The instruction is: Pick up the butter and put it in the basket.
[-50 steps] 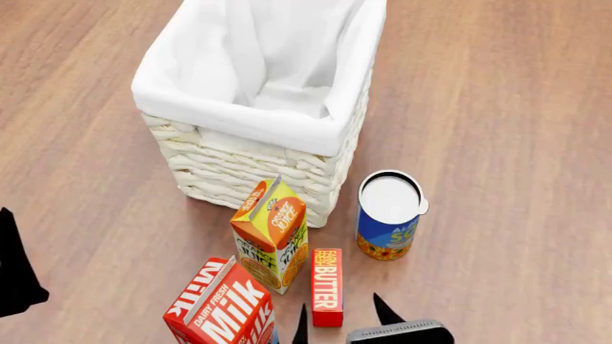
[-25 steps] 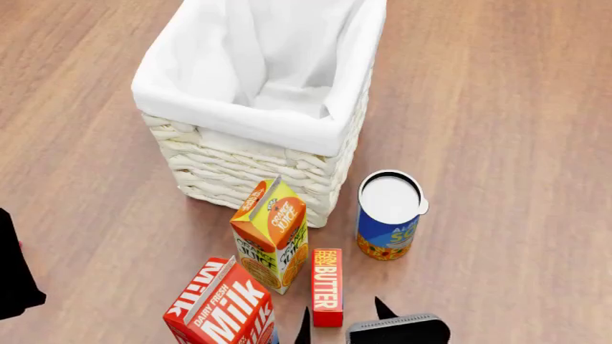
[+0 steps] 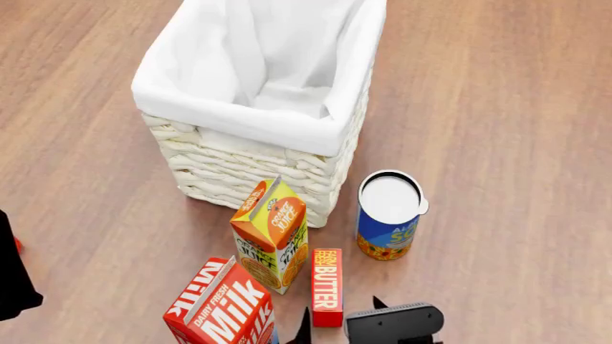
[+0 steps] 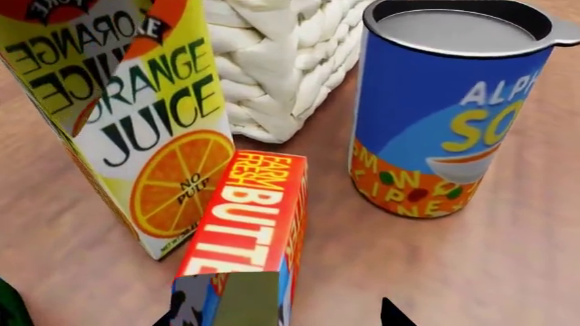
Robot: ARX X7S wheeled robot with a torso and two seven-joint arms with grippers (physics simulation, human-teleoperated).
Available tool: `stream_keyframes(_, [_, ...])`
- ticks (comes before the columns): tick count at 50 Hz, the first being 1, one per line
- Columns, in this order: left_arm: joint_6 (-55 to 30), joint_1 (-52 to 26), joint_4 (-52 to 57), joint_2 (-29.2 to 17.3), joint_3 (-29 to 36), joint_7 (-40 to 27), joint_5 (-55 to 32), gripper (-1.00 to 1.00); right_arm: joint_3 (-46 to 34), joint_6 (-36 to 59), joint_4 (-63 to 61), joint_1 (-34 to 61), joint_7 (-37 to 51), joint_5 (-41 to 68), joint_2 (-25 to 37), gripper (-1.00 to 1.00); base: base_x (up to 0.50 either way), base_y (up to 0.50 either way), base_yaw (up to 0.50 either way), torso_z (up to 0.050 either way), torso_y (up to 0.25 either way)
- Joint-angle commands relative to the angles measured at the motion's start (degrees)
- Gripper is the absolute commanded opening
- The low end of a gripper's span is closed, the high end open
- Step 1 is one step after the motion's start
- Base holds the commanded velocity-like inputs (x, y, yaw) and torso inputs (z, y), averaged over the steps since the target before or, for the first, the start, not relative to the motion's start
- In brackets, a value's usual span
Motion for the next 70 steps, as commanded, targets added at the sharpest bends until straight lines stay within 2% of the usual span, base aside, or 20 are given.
stream_keyframes(1, [-0.06,0.22,0.48,-0.27,-0.16,-0.39,-0.57,1.00,-0.62,0.76,0.08,0.72,0.12,0.10,0.10,1.00,0.00,0.00,0.00,0.000,0.000])
stream_keyframes(3, [-0.01,0.22,0.46,-0.32,-0.15,-0.40,-0.56,1.00,-0.82,0.78,-0.11,0.70,0.28,-0.04,0.13,1.00,0.00,0.00,0.00,0.000,0.000])
stream_keyframes(4, [-0.01,0.22,0.48,-0.35,-0.15,-0.41,-0.60,1.00,-0.86,0.78,-0.17,0.68,0.32,-0.05,0.14,-1.00,0.00,0.00,0.00,0.000,0.000])
stream_keyframes(16, [0.06,-0.05,0.25,-0.56,-0.07,-0.64,-0.76,1.00,-1.24,0.34,-2.04,-0.25,1.33,-0.12,0.43,-1.00,0.00,0.00,0.00,0.000,0.000])
stream_keyframes(25, [0.14,0.03,0.56,-0.67,0.08,-0.93,-0.72,1.00,-2.13,4.18,-15.47,-5.30,6.24,-1.93,3.02,-1.00,0.00,0.00,0.00,0.000,0.000])
stream_keyframes(46, [0.49,-0.68,-0.27,-0.87,0.45,-1.22,-0.46,1.00,-3.78,27.27,-46.76,-7.88,14.56,-4.62,9.98,-1.00,0.00,0.00,0.00,0.000,0.001])
stream_keyframes(60, [0.92,-0.90,-0.85,-0.86,0.95,-1.19,-0.16,1.00,-3.61,40.05,-60.56,-7.58,18.17,-5.16,12.68,-1.00,0.00,0.00,0.00,0.000,0.001])
stream_keyframes(70, [1.01,-0.88,-0.71,-0.95,1.12,-1.45,-0.21,1.00,-0.62,57.28,-76.92,-3.94,20.30,-3.39,14.70,-1.00,0.00,0.00,0.00,0.000,0.001])
